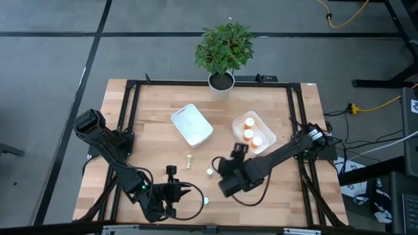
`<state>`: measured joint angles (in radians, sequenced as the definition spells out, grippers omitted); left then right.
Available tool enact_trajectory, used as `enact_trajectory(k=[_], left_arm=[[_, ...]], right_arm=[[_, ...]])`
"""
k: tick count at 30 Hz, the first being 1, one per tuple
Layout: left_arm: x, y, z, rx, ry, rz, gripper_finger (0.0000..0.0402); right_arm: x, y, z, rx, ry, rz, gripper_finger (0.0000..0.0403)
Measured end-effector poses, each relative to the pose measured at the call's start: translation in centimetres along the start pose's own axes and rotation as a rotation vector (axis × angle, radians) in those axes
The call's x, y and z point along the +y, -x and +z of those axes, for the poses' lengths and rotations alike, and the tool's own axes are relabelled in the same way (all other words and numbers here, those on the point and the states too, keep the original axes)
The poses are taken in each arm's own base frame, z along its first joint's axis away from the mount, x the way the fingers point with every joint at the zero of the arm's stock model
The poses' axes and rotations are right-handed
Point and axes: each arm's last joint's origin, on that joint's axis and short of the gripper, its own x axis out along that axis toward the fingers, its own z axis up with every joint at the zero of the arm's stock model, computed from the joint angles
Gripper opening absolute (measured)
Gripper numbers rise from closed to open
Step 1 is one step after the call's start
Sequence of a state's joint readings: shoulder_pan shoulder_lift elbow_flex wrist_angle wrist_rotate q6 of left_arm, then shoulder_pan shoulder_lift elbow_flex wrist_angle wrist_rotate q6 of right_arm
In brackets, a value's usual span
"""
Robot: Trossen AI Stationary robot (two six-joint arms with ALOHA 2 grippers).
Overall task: Pick and place medicine bottles into bin by pill shape (circle, oval)
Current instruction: Put the orange pill bottle into the right white bin
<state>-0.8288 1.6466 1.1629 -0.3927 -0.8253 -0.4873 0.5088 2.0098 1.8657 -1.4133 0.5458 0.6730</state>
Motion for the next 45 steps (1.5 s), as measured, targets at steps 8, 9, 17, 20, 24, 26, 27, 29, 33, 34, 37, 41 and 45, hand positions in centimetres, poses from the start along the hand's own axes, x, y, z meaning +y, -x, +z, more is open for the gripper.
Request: enact_trajectory(k=[8, 9, 17, 20, 24, 26, 27, 29, 33, 34, 37, 41, 45], left_arm=[[0.1, -0.1, 0.0, 0.002, 0.001, 0.003, 0.0055], [0.1, -0.1, 0.0, 0.003, 0.0, 0.003, 0.0055], [0.1, -0.1, 0.0, 0.003, 0.001, 0.002, 0.0055], [0.2, -0.2, 0.1, 0.003, 0.004, 0.008, 0.0055], [0.5, -0.6, 0.2, 0.006, 0.011, 0.02, 0.0055], [0.7, -0.8, 0.3, 0.006, 0.018, 0.026, 0.0055], [0.8, -0.8, 0.3, 0.007, 0.019, 0.029, 0.0055], [0.9, -0.9, 0.4, 0.007, 0.022, 0.033, 0.0055], [1.0, -1.1, 0.5, 0.009, 0.026, 0.038, 0.0055], [1.0, -1.1, 0.5, 0.009, 0.026, 0.038, 0.0055], [1.0, -1.1, 0.5, 0.008, 0.026, 0.038, 0.0055], [1.0, -1.1, 0.5, 0.009, 0.026, 0.037, 0.0055], [1.0, -1.1, 0.4, 0.009, 0.026, 0.037, 0.0055]], right_arm=[[-2.8, 2.1, -1.5, -0.043, -0.136, -0.157, 0.0208], [-3.2, 2.1, -2.0, -0.054, -0.146, -0.17, 0.0208], [-7.6, 0.9, -8.3, -0.032, -0.415, -0.206, 0.0208], [-9.4, -0.5, -10.9, 0.023, -0.527, -0.22, 0.0208], [-10.9, -2.4, -13.0, 0.036, -0.64, -0.199, 0.0216], [-11.4, -3.3, -13.4, 0.021, -0.69, -0.176, 0.0216], [-11.7, -3.8, -13.5, 0.016, -0.703, -0.168, 0.0215], [-11.9, -4.7, -13.4, 0.002, -0.71, -0.148, 0.0213], [-12.6, -6.4, -13.1, 0.004, -0.704, -0.16, 0.0213], [-12.8, -6.8, -13.0, 0.007, -0.71, -0.165, 0.0213], [-13.3, -7.9, -12.7, 0.006, -0.721, -0.159, 0.0213], [-13.3, -8.9, -12.3, 0.003, -0.717, -0.084, 0.0214], [-13.3, -9.8, -12.3, 0.003, -0.715, -0.054, 0.0214]])
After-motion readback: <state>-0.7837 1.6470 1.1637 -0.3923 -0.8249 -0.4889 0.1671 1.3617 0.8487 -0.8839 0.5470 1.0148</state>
